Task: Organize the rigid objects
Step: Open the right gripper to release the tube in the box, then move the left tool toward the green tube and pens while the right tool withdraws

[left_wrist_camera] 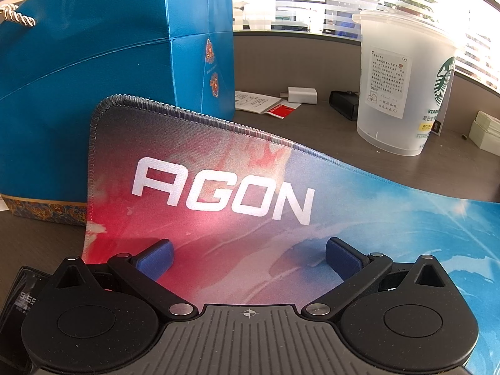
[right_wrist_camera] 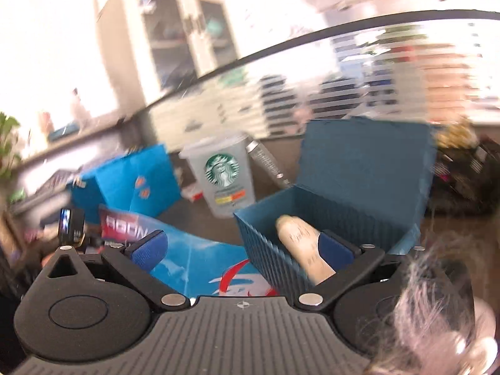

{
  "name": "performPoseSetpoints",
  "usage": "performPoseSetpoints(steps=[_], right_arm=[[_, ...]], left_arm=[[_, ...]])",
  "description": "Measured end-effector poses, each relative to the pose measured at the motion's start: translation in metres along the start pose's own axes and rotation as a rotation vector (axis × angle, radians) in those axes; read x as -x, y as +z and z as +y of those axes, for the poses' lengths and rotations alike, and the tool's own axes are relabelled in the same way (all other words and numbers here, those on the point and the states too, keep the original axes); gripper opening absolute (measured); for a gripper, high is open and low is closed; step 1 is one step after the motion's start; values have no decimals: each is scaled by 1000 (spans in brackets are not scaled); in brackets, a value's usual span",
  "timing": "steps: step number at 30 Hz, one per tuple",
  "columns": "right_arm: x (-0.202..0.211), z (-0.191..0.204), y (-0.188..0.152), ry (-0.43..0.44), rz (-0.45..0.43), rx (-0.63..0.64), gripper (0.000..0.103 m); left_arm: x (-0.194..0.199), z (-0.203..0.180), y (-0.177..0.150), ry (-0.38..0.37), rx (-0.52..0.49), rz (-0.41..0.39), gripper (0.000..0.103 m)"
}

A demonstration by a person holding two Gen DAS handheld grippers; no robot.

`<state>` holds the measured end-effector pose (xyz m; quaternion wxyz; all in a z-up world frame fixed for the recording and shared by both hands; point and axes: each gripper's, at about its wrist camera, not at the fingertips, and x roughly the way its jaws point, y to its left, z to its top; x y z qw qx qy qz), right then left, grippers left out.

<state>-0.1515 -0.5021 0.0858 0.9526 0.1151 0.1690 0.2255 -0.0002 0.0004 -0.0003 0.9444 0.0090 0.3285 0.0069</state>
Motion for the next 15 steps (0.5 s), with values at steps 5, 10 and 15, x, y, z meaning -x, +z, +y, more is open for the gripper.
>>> performPoseSetpoints(steps=[5,10,15], right_arm=[[27,1,-55,-197,-102,-104,103],[35,-15,-82,-274,-168,-273,103],[47,-32,-99,-284,-272,-418,103]], left_arm=[[-1,3,1,4,4,1,103],[4,-4,-2,-8,-3,5,103],[21,-29,-9,-75,-65,8,103]])
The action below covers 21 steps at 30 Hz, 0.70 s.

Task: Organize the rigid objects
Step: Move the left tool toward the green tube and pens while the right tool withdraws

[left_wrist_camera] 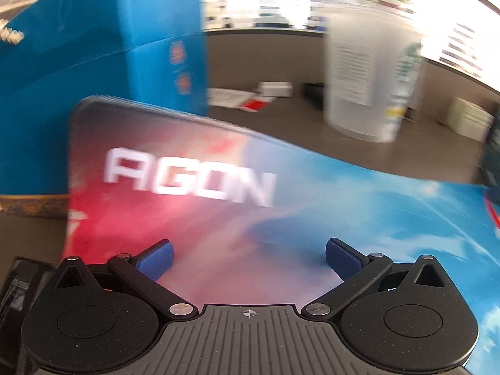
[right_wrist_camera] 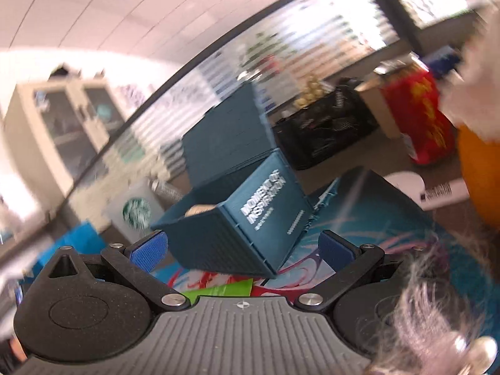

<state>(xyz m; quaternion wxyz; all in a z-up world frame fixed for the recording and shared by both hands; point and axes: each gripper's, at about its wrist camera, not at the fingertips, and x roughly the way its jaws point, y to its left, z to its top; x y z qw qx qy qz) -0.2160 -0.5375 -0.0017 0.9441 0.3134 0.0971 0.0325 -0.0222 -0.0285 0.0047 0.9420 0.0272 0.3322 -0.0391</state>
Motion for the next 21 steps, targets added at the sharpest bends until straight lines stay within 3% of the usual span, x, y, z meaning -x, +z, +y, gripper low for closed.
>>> performPoseSetpoints(steps=[2,5,7,9,13,16,21], right_arm=[[1,-12,2,-8,-18,-74,103],[1,-16,4,-59,-24,-83,103],[-3,-22,0,-88,5,-142,103],[-4,-18,-3,-125,20,-124,103],[-1,-18,-6,-132,14,-122,103],[7,-18,-7,-140,-25,-128,103],[14,-19,-5,-123,-60,-139,103]], left_arm=[[10,-17,-1,-54,-43,-24,103],[30,-43,-1,-192,-74,-107,103],[41,-62,0,-274,-84,-155,103],[46,-87,3,-343,-118,-177,103],[62,-135,3,-482,-272,-212,103],[70,-163,1,-553,-371,-191,103],[62,-189,5,-638,-407,-19,103]])
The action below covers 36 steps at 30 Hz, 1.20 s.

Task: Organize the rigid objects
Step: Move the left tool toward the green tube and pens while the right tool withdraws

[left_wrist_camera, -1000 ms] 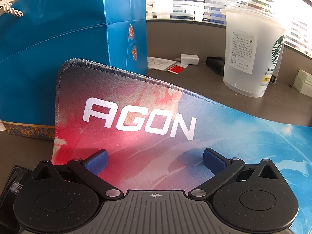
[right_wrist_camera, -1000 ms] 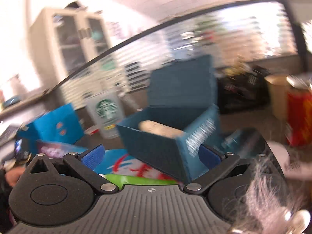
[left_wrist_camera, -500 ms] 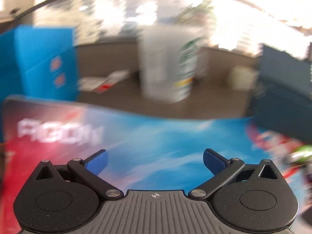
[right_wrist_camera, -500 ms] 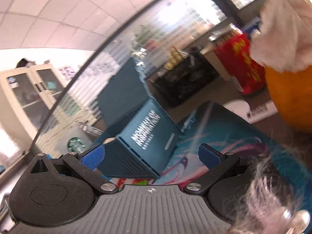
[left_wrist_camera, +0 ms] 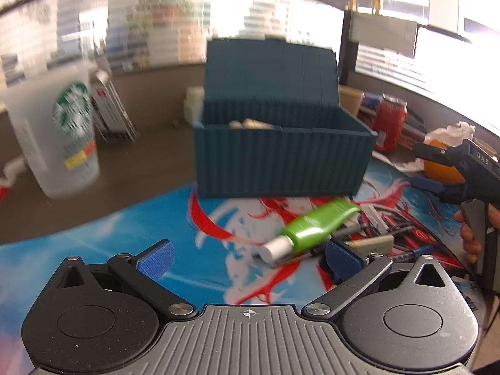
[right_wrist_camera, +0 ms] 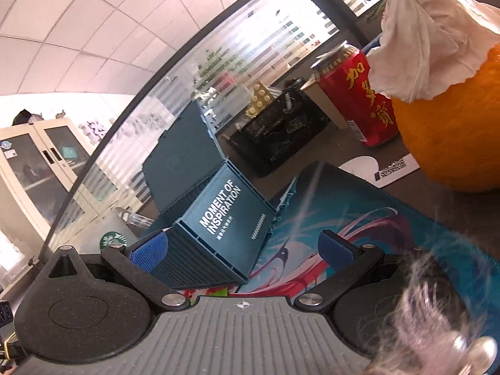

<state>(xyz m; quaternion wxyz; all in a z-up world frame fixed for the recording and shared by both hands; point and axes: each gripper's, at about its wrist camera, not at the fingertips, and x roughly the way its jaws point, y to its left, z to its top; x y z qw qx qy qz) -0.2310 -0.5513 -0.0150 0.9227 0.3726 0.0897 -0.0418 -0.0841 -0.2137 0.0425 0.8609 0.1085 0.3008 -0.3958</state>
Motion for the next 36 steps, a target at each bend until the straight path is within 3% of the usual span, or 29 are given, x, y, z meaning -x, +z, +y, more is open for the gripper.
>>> performPoseSetpoints(steps=[4,7,11,16,31,36], right_arm=[[-1,1,-1,-7,0,3,103],[0,0,0,-8,-4,0,103],[0,0,-1,-8,-3,0,103],[0,0,-1,-8,-4,0,103],[0,1,-1,-3,-4,1,103],[0,2,-1,1,-2,1,103]], left_arm=[[-11,1,3,22,-23,20,103],[-10,-1,6,13,-57,-34,103],[-9,-15,9,49,-175,-85,103],[-29,-34,11,18,-320,-32,103],[-71,-27,28,-67,-313,43,103],[-77,-28,25,-87,-401,72,103]])
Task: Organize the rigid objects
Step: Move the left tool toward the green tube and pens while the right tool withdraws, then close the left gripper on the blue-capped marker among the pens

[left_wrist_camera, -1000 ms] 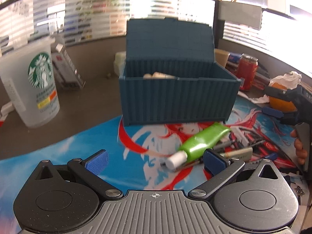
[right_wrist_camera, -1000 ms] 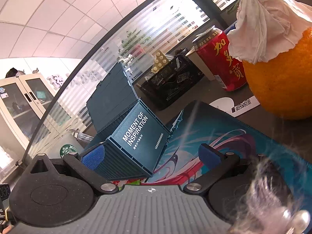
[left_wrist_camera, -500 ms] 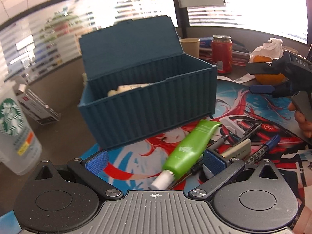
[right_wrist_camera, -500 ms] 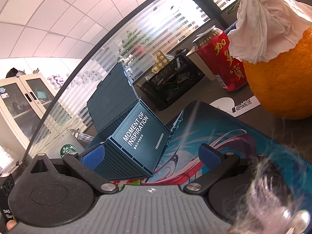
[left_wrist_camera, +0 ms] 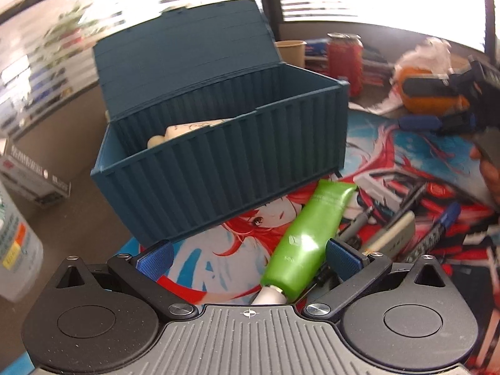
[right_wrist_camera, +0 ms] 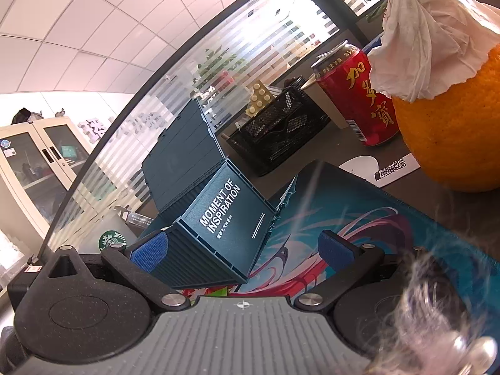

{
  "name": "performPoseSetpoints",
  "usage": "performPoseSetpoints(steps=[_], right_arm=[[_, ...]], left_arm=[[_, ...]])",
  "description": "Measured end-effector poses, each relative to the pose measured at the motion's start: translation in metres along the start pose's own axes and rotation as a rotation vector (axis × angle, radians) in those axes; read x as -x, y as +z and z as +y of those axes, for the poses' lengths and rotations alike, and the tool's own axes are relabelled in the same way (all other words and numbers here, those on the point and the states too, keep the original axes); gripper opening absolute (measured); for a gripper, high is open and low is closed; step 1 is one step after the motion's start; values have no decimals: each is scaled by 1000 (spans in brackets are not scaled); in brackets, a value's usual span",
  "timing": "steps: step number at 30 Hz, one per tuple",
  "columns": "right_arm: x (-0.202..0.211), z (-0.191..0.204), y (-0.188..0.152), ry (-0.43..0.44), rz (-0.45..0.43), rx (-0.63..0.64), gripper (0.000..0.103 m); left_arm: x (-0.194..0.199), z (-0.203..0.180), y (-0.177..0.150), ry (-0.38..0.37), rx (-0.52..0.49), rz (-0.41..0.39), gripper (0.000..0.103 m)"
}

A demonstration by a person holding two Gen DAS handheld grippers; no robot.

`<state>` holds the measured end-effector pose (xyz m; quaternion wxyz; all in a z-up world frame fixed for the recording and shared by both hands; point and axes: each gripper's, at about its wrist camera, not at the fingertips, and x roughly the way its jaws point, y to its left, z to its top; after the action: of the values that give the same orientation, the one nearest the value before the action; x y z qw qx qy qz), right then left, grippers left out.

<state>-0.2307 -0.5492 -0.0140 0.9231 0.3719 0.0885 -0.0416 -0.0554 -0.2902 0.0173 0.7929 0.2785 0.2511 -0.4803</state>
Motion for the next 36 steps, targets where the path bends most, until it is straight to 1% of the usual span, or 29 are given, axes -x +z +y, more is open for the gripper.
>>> performPoseSetpoints(steps=[3,7,9,11,13,16,18,22,23,25,28,29,30,32,36], right_arm=[[0,0,0,-1,0,0,103],[0,0,0,1,3,2,103],[0,1,0,3,4,2,103],[0,1,0,3,4,2,103],[-1,1,0,3,5,3,103],[0,1,0,2,5,3,103],[0,1,0,2,4,2,103],[0,1,0,3,4,2,103],[0,1,0,2,4,3,103],[0,1,0,3,4,2,103],[0,1,0,3,3,2,103],[-1,1,0,3,4,2,103],[-1,1,0,3,4,2,103],[-1,0,0,3,4,2,103],[-1,1,0,4,5,2,103]], left_arm=[[-1,1,-2,9,-43,11,103],[-1,9,0,20,-24,19,103],[7,8,2,17,-20,-4,103],[24,-1,4,-39,-48,-60,103],[42,-17,5,-104,-127,-116,103],[58,-42,2,-196,-255,-144,103],[63,-56,-1,-281,-316,-134,103],[63,-78,-6,-428,-355,-108,103],[62,-82,-7,-455,-358,-99,103],[56,-90,-6,-487,-358,-74,103],[37,-92,-4,-551,-317,-3,103],[30,-92,-3,-555,-299,19,103],[25,-93,-3,-543,-286,29,103],[20,-91,-1,-521,-273,26,103],[8,-89,1,-541,-242,74,103]])
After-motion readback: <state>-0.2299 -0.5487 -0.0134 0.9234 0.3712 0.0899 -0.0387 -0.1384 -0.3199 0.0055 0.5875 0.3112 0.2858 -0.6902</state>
